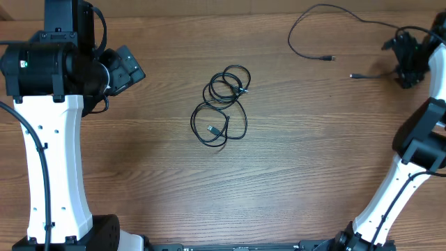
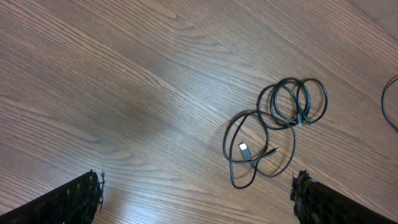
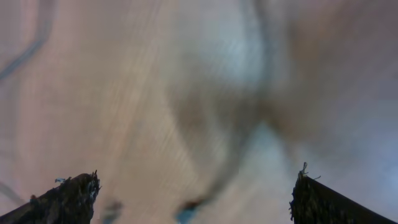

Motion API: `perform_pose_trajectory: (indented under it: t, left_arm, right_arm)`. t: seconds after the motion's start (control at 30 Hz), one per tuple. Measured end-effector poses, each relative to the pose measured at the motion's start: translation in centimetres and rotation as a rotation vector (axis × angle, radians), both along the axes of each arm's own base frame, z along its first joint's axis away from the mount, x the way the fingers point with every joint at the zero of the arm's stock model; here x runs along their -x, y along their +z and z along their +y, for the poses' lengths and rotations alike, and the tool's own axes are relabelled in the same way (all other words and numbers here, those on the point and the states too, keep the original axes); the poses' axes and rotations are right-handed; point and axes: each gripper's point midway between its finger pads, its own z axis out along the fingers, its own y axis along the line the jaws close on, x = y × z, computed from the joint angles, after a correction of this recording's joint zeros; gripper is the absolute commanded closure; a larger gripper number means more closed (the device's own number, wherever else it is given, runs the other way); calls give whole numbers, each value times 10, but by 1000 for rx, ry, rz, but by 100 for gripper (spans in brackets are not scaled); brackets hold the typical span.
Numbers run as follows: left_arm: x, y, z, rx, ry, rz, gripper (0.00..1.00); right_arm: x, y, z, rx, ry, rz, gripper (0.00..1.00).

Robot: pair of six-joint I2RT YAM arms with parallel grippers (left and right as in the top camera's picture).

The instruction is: Untangle cables

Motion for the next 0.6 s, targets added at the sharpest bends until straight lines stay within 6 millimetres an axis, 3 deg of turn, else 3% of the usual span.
perform_pose_trajectory:
  t: [0.17,0.3,0.4,0.47,0.6]
  left_arm:
    - [0,0,0,0,0,0,1]
    - [0,0,0,0,0,0,0]
    - [0,0,0,0,0,0,1]
    - [0,0,0,0,0,0,0]
    - [0,0,0,0,0,0,0]
  right_arm:
    - [40,-11,-22,21,-63,144,0]
    - [44,-12,-21,26,-39,160,3]
    - [36,-10,-8,7,21,134,22]
    - [28,-10,6,11,77,118,41]
    - [16,-17,41,35,170,128,53]
